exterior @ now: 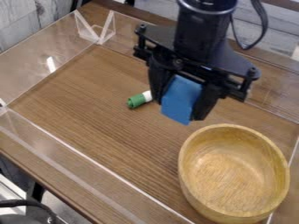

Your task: Remove the blue block from inside the brown bowl and put it on the table

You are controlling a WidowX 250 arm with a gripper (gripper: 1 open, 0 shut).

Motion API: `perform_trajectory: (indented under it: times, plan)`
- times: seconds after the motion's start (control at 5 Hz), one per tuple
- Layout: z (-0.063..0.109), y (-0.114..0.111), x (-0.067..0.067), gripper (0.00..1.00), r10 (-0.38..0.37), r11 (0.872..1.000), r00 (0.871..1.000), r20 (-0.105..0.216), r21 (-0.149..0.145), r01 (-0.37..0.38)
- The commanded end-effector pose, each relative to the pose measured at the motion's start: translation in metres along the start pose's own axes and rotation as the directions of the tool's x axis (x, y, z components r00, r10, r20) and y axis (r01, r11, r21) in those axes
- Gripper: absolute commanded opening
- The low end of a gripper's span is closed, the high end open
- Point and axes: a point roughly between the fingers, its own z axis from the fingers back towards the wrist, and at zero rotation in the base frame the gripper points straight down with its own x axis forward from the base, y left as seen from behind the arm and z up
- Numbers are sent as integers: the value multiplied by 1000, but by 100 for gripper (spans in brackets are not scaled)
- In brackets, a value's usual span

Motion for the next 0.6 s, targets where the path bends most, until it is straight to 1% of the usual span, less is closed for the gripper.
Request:
perform_trajectory:
  times: [0.0,0.4]
  plan:
    - [10,2,1,0,23,1000,999,41,-10,-23]
    - [11,4,1,0,54,999,997,49,-4,-54]
